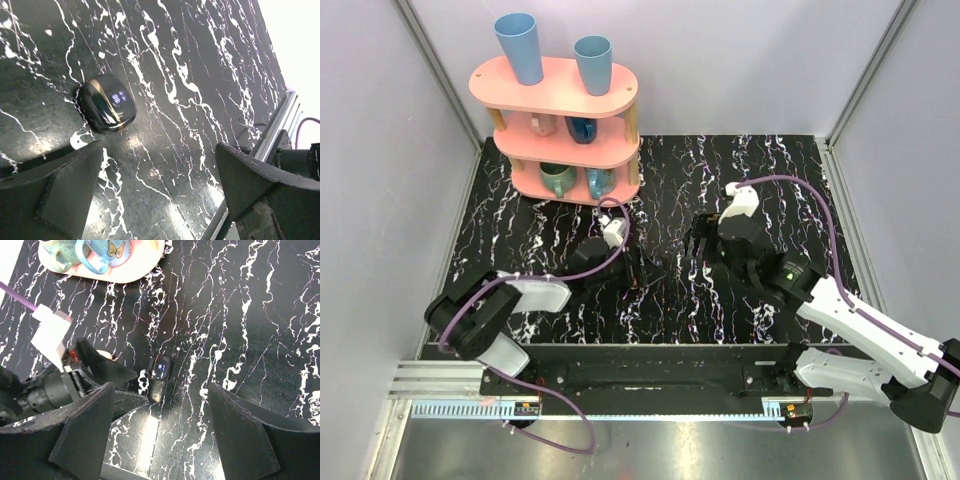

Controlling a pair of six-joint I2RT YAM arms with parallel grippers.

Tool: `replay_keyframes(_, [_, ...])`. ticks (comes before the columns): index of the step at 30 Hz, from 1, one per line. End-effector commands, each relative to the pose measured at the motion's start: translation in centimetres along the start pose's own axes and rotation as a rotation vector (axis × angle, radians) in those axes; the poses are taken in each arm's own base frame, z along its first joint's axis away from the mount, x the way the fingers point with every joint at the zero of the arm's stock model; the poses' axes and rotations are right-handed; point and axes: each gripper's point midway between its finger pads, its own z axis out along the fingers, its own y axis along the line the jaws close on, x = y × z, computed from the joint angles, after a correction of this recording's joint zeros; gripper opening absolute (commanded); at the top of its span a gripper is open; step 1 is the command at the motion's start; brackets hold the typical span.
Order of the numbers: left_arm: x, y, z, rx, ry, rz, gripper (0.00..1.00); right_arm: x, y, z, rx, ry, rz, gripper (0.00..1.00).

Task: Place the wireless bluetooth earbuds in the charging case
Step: Place the charging case at the center of the board, then reset both arms

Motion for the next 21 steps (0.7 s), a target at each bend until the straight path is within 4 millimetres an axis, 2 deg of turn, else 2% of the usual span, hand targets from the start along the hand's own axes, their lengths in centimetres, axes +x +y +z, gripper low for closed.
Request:
replay_keyframes(1, [-4.8, -2.6, -2.0, 0.012, -0.137, 0.137, 0.99, -1.7, -0.5, -0.4, 0.026, -0.076, 0.049, 0.82])
replay_keyframes(3, [-6.2, -4.1, -3.7, 0.009, -0.176, 0.214, 0.99, -1.2, -1.6, 0.4, 0.073, -0.059, 0.046, 0.83])
replay_keyframes(5, [-7.6, -4.9, -5.0, -0.021, -0.227, 0.268, 0.99, -0.4, -2.4, 1.5, 0.096, -0.022, 0.07, 0.84])
replay_keyframes(6, [-7.9, -4.8, -5.5, -0.039, -0.233, 0.301, 0.99, -0.8, -3.9, 2.2, 0.128, -0.023, 0.109, 0.84])
replay_keyframes(8, [-9.5, -6.2, -7.4, -0.021, -0.303, 0.364, 0.99, 0.1, -4.9, 3.3, 0.11, 0.03, 0.158, 0.87])
replay_keyframes(9, [-9.9, -6.8, -8.1, -0.008, -0.321, 0.387, 0.99, 0.0, -6.8, 4.0, 0.141, 0.02, 0.194, 0.88])
replay_keyframes(10, [-10.8, -8.2, -9.5, 0.03, -0.368, 0.418, 0.99, 0.1, -7.1, 4.1, 0.124, 0.029, 0.207, 0.88])
replay_keyframes(13, [-12.5, -8.2, -11.9, -0.025, -0.463, 0.416, 0.99, -0.1, -9.8, 4.4, 0.153, 0.02, 0.251, 0.89])
replay_keyframes(14, [-13.6, -9.1, -13.6, -0.025, -0.514, 0.431, 0.99, -0.2, -10.4, 4.4, 0.157, 0.018, 0.26, 0.89])
replay_keyframes(17, [-14.4, -6.6, -16.3, -0.206, -0.556, 0.404, 0.99, -0.1, -11.7, 4.7, 0.158, 0.025, 0.284, 0.9])
replay_keyframes(21, [-15.2, -3.9, -18.5, -0.386, -0.594, 0.397, 0.99, -0.1, -11.9, 4.9, 0.158, 0.01, 0.27, 0.92])
